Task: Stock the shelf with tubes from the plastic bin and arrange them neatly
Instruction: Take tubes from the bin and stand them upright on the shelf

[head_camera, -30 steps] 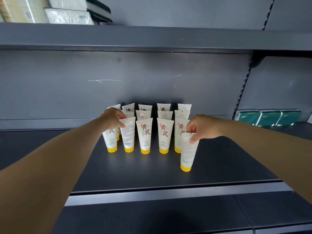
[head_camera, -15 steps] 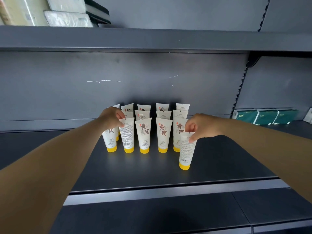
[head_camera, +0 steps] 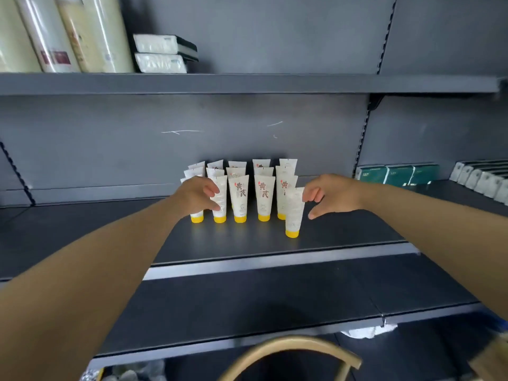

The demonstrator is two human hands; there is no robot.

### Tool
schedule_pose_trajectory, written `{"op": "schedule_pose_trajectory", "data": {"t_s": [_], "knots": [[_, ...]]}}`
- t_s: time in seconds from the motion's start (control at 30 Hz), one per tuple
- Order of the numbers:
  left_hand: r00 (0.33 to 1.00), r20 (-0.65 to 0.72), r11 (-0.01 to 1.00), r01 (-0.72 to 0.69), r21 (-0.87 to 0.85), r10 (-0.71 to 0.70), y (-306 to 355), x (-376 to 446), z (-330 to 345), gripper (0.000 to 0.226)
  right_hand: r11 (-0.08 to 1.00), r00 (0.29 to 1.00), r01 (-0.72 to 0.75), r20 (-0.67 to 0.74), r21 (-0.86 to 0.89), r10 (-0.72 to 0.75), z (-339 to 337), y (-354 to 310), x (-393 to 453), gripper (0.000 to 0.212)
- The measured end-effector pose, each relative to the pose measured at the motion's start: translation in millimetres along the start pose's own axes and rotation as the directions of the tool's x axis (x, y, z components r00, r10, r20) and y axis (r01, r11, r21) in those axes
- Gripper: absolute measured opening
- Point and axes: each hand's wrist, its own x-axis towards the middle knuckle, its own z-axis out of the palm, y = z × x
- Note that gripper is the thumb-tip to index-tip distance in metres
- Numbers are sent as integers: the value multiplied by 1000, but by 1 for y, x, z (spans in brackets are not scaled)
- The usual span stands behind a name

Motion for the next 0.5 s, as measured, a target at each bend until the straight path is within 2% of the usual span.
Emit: {"op": "schedule_pose_trajectory", "data": {"t_s": [0.1,0.2,0.4,0.5], "knots": [[996,88,999,0,-48,4,-13,-59,31,40,1000,999,-23,30,21,23,36,-14,-48,37],[977,212,999,29,-17,-25,-38,-121,80,43,998,992,-63,107,10,62,87,-22,-93,35],[902,400,981,193,-37,-162,-112,-226,200,39,994,939,-112,326,-12,109,214,-2,-153,27],[851,475,962,272,-32,-225,-149,-270,268,37,987,889,-156,431,-31,154,277,25,-170,36]]}}
